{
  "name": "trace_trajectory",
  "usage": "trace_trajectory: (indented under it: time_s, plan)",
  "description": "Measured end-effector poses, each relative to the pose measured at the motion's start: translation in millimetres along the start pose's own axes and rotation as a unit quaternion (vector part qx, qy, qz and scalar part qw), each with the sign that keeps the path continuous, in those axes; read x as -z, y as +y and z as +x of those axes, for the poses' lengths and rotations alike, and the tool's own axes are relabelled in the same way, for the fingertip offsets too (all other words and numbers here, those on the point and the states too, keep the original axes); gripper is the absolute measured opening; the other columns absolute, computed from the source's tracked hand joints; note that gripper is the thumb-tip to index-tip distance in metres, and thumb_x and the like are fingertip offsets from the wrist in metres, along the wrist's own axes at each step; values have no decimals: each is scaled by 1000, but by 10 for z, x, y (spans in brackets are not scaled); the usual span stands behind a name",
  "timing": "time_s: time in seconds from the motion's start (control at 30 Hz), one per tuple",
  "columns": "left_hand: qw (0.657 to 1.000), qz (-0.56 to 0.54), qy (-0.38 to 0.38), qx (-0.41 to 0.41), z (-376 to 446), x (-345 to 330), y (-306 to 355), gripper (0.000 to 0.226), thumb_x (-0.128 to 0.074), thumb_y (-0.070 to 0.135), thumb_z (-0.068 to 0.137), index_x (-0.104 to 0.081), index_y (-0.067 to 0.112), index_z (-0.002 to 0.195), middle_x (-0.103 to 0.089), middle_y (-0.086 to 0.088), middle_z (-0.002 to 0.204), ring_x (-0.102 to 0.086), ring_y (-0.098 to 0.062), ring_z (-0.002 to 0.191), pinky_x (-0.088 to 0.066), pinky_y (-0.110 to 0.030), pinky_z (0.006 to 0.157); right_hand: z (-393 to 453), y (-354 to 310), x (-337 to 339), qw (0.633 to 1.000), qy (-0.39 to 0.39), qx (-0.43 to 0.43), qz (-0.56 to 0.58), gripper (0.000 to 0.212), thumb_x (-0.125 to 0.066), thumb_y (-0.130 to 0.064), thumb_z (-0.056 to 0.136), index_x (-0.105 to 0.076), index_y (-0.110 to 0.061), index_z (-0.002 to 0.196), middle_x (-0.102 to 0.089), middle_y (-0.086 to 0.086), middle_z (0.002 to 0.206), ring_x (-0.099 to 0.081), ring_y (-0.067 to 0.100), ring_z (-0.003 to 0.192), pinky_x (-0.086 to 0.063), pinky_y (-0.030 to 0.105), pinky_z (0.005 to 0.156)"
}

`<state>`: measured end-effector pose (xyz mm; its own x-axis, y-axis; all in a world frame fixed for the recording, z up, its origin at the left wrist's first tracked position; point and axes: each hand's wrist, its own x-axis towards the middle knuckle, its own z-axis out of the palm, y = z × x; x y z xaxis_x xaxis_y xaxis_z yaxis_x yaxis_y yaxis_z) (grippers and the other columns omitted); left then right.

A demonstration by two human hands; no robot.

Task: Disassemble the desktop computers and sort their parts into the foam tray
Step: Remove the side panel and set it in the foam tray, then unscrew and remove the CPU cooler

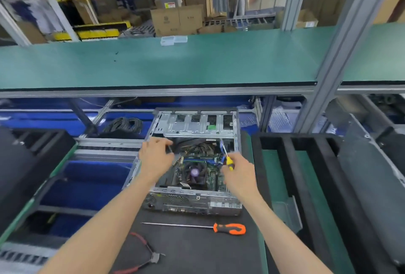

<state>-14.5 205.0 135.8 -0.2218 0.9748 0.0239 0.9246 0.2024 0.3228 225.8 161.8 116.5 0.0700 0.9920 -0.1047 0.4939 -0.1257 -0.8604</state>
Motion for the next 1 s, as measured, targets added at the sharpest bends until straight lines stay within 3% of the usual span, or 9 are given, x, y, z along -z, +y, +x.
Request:
trace_trajectory:
  time_s: [0.1,0.23,0.33,0.43,0.53,0.67,0.83,1.0]
  plan:
    - [998,45,-40,-13,176,-20,-291,42,-70,41,86,-63,33,126,-47,3,144,-40,-28,134,-30,-43,112,31,-21,-183,1000,-23,2,-18,18,-58,-17,100,-46,-21,112,-59,1,88,-67,31,76,-56,49,72]
    - [981,42,-100,-164,286,-164,-279,26,-67,33,92,-68,25,117,-59,3,128,-55,-19,118,-44,-36,101,85,11,-371,993,-13,50,-109,17,-57,-29,101,-49,-22,115,-66,10,80,-57,22,60,-46,39,56]
    - [955,66,-178,-227,311,-350,-175,38,-67,36,90,-62,25,126,-56,3,125,-58,-21,115,-48,-38,98,115,34,-457,979,7,76,-189,30,-58,-32,101,-61,-18,128,-69,3,108,-62,17,88,-50,34,75]
    - [923,130,-233,-276,341,-562,-71,73,-72,58,77,-48,27,139,-53,2,132,-57,-24,119,-52,-42,94,106,46,-512,971,10,69,-231,32,-54,-26,101,-59,-17,131,-65,3,117,-62,23,102,-50,35,83]
    - [903,165,-273,-286,374,-762,-17,105,-80,67,60,-35,29,147,-50,1,137,-52,-26,125,-49,-44,95,112,50,-522,969,26,47,-240,24,-52,-20,99,-57,-17,123,-65,2,107,-61,22,91,-52,36,74]
    - [908,136,-269,-291,423,-971,-38,103,-87,55,54,-38,26,140,-54,-2,129,-53,-28,119,-49,-42,93,109,55,-524,972,40,23,-231,16,-57,-18,96,-45,-23,104,-59,-5,82,-58,18,76,-49,35,62]
    - [921,75,-255,-284,453,-1046,-111,99,-85,52,48,-43,33,136,-56,0,123,-55,-25,109,-49,-37,88,118,93,-518,968,60,46,-238,22,-59,-13,94,-67,-13,115,-58,1,106,-59,22,89,-50,37,83]
    - [927,39,-265,-264,425,-1053,-113,95,-87,45,50,-42,33,133,-52,-1,124,-50,-25,110,-48,-36,91,171,59,-482,974,71,79,-202,19,-64,-7,91,-71,-13,107,-60,1,100,-58,20,84,-51,40,80]
